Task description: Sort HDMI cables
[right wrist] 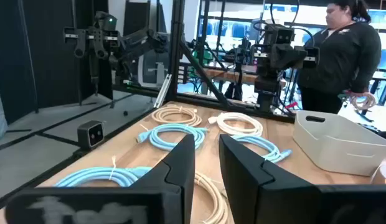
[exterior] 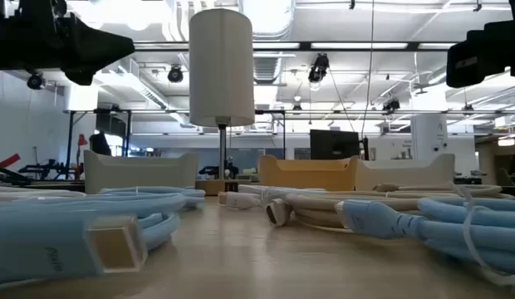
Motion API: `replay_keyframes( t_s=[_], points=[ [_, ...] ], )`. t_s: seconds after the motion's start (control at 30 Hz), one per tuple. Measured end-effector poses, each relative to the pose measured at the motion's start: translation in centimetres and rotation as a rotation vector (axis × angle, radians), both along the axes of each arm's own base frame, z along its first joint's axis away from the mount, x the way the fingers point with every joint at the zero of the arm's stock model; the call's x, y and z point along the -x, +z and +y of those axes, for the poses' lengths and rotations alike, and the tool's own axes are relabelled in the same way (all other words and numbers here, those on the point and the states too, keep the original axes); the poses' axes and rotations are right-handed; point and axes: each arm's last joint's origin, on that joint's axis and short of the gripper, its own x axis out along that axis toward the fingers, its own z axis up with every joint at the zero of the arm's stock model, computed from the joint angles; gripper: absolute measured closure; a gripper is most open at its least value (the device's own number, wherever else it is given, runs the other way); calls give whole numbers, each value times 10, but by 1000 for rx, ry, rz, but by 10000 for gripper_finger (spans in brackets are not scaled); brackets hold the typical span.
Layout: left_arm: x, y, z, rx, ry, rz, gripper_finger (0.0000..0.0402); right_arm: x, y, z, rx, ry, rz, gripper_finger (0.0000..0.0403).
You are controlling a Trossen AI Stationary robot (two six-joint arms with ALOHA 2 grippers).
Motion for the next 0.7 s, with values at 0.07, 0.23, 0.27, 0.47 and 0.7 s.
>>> replay_keyframes(
  t_s=[0.07, 0.23, 0.27, 0.47, 0.7],
  points=[
    [0, 0, 0, 0, 0, 0, 312, 0, 0, 0, 0, 0, -1, 329],
    [0, 0, 0, 0, 0, 0, 312, 0, 0, 0, 0, 0, -1, 321],
    [0, 0, 0, 0, 0, 0, 312, 0, 0, 0, 0, 0, 0, 320],
    [0, 0, 0, 0, 0, 0, 312, 0, 0, 0, 0, 0, 0, 317],
    [0, 0, 0, 0, 0, 0, 312, 0, 0, 0, 0, 0, -1, 329]
  ],
)
